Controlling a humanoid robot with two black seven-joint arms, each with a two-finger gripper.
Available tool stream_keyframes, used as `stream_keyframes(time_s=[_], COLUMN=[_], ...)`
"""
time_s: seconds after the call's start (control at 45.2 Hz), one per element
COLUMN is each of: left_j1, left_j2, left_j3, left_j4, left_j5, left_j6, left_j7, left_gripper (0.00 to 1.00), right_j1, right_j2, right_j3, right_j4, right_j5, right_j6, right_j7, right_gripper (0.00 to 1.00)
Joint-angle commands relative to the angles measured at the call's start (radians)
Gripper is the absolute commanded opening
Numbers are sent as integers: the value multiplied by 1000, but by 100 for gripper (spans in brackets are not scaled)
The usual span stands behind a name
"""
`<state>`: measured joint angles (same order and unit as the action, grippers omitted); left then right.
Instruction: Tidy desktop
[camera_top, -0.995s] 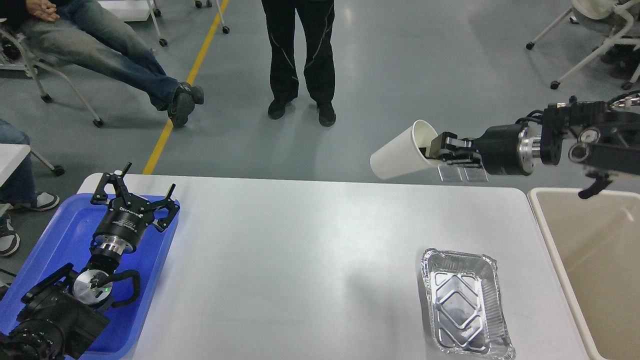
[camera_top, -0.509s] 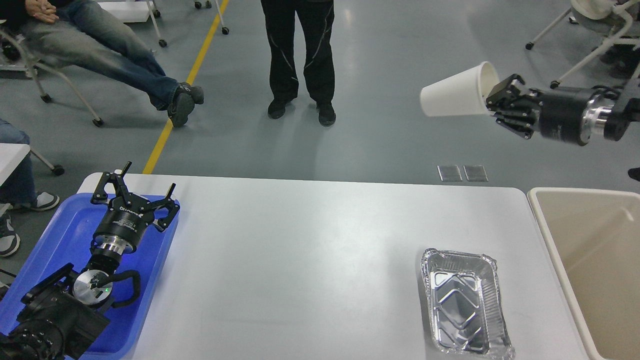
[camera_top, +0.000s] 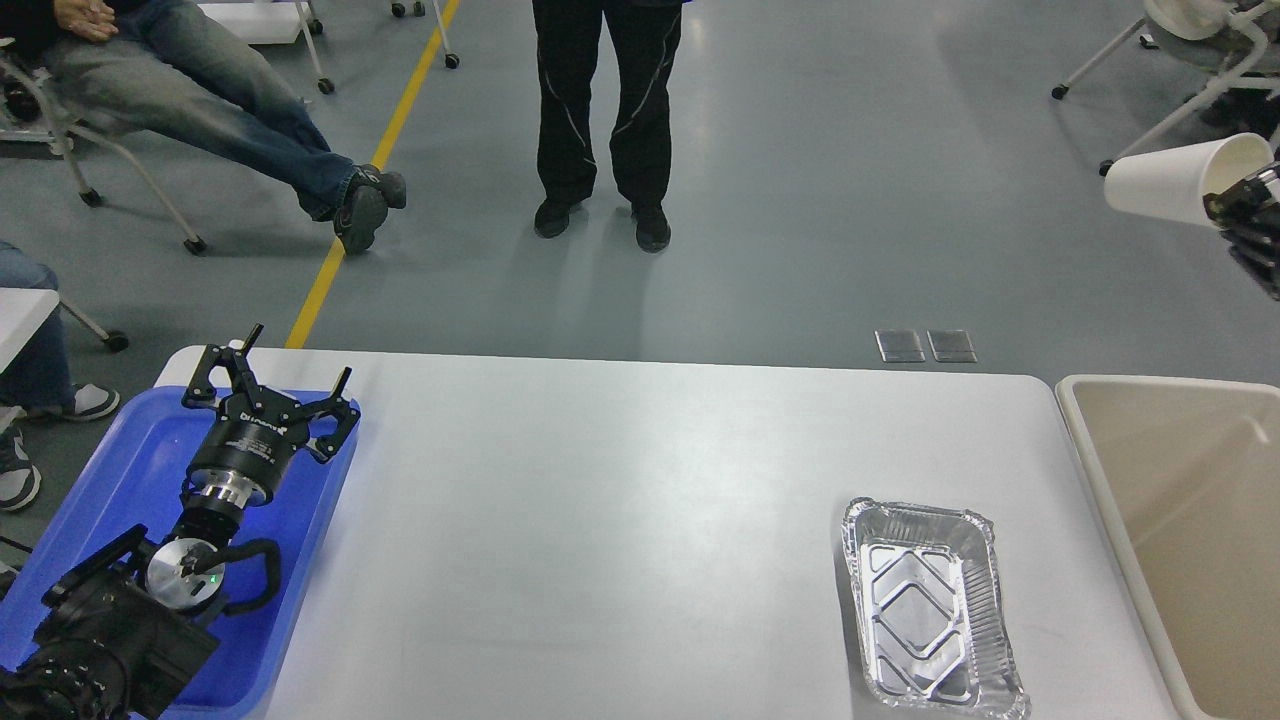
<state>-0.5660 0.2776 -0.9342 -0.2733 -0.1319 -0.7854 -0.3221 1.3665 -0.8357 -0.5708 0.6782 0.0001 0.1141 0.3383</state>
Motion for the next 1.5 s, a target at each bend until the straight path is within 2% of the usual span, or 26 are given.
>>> stream_keyframes(time_s=[0.0,0.111,0.464,0.575,0.818,1.083,1.481], left_j1=[0,0,0,0,0,0,0], left_j2=[0,0,0,0,0,0,0], left_j3=[0,0,0,0,0,0,0], left_j4=[0,-1,-1,0,0,0,0], left_j5=[0,0,0,0,0,0,0], left_j6=[0,0,0,0,0,0,0], left_j7=[0,0,0,0,0,0,0], left_gripper=[100,100,100,100,100,100,100], right_j1=[-122,-167,-319,-365,-492,-619,-650], right_j2=[4,4,78,109,187,346,374], right_j3=[3,2,11,14,43,57,92], right_j4=[-170,-233,-420,-454,-471,-531,-529], right_j5=[67,74,74,74,75,74,54], right_j6=[-37,-65,-192,-235,-254,-254,-252], right_j7=[-93,-146,-415,-470,-473,-473,-473], right_gripper=[0,0,0,0,0,0,0])
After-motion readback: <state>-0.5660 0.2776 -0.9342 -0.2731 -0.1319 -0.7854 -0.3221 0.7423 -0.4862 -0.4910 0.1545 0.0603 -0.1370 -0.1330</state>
